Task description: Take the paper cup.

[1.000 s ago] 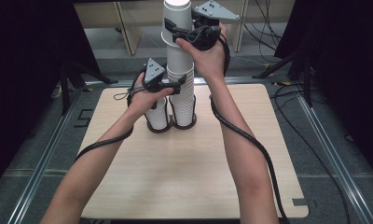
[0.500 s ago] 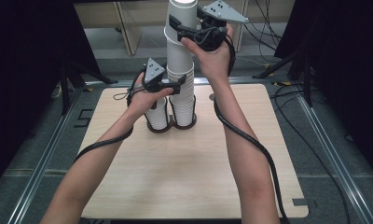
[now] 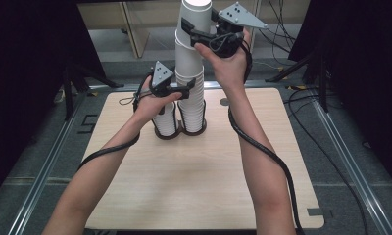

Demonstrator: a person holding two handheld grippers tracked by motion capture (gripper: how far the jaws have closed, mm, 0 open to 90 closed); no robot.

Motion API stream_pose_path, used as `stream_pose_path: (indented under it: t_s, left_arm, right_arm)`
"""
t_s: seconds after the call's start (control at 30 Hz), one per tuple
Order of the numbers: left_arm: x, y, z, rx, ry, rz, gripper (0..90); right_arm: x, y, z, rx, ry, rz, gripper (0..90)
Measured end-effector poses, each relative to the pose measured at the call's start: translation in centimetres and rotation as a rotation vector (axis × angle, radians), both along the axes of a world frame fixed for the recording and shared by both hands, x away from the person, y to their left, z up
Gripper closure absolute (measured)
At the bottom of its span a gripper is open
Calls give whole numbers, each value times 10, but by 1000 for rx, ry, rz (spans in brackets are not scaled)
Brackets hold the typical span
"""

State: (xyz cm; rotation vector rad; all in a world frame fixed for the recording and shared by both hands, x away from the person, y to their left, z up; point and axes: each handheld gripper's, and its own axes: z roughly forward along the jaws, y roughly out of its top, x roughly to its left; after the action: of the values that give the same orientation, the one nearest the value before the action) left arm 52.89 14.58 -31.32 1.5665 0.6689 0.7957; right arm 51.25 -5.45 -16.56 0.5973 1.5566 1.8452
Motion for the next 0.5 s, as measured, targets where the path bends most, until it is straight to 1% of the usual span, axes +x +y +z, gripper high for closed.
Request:
stream_pose_path:
  t_s: [0.07,0.1,0.13,0.17,0.3,0.33,0.37,0.4,0.43,0.5]
  left_arm:
    - [0,0,0,0,0,0,133]
    - [0,0,0,1,0,0,133]
    - [0,0,0,2,0,-1,133]
    - [-1,1,0,3,3,-2,134]
    - [-1,1,0,5,2,-2,136]
    - [-1,1,0,4,2,-2,137]
    - [-1,1,0,4,2,-1,137]
    - [-1,1,0,4,1,-1,137]
    - [-1,1,0,6,2,-1,137]
    - [-1,1,0,14,2,0,138]
  right_arm:
    - [-3,-1,0,7,0,2,229]
    - [-5,-2,0,6,-8,0,229]
    - [-8,-2,1,-4,-11,-7,230]
    - [-9,-4,1,-8,-23,-12,229]
    - [-15,-7,-1,-5,-18,-10,229]
    - [-16,-9,-2,-14,-17,-15,230]
    - [-16,-10,-3,-14,-17,-11,230]
    - [-18,-10,-4,-8,-7,-8,230]
    - [-19,-12,-5,-14,-12,-13,229]
    - [-21,-13,-9,-14,-8,-17,230]
